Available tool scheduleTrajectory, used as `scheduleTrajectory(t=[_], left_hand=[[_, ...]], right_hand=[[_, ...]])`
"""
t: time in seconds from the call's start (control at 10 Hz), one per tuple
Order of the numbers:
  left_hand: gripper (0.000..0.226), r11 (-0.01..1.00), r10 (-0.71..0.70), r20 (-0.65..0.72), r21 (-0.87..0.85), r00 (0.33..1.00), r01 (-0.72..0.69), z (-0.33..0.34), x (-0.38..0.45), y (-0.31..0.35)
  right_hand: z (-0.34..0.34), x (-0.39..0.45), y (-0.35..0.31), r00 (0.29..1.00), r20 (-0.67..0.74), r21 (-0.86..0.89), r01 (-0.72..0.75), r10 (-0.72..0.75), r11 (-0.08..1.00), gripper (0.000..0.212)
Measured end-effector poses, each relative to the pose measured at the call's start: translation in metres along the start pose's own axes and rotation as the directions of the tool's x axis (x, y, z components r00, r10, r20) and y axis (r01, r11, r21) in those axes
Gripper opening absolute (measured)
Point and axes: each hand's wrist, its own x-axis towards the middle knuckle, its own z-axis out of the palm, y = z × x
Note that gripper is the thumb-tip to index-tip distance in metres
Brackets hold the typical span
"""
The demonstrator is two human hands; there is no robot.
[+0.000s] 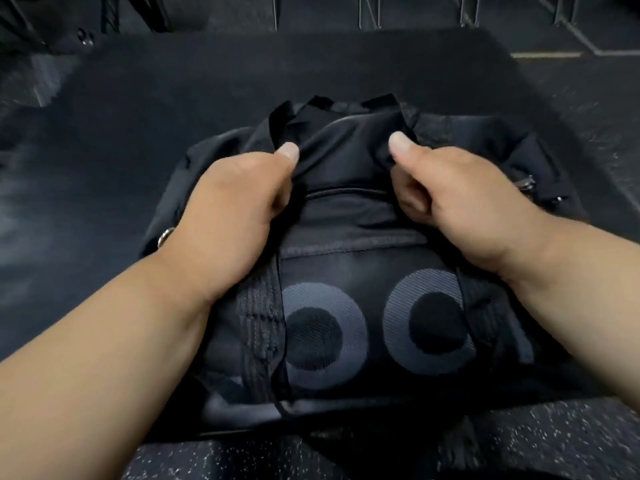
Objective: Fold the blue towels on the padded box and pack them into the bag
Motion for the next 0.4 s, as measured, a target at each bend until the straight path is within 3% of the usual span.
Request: scheduleTrajectory(t=[0.1,0.2,0.3,0.4], left_hand=[[0.046,0.993,-0.057,-0.003,-0.103,0.998,0.056,0.003,-0.002,-0.002],[0.054,0.886,-0.228,0.085,-0.395,0.970,0.243,0.006,-0.007,0.000],[0.060,0.785,-0.362,0.267,-0.429,0.893,0.447,-0.006,0.001,0.015],[0.063,0.653,-0.498,0.458,-0.360,0.736,0.667,-0.036,0.013,0.043]], right_hand=[[0.003,-0.003,0.001,1.000,0.025,0.087,-0.012,0.010,0.996,0.072],[0.006,0.001,-0.002,0.996,0.054,0.209,-0.079,0.069,0.975,0.071],[-0.001,0.010,-0.016,0.962,0.142,0.140,-0.254,0.235,0.957,0.073],[-0.021,0.008,-0.054,0.889,0.223,0.099,-0.428,0.399,0.898,0.081]])
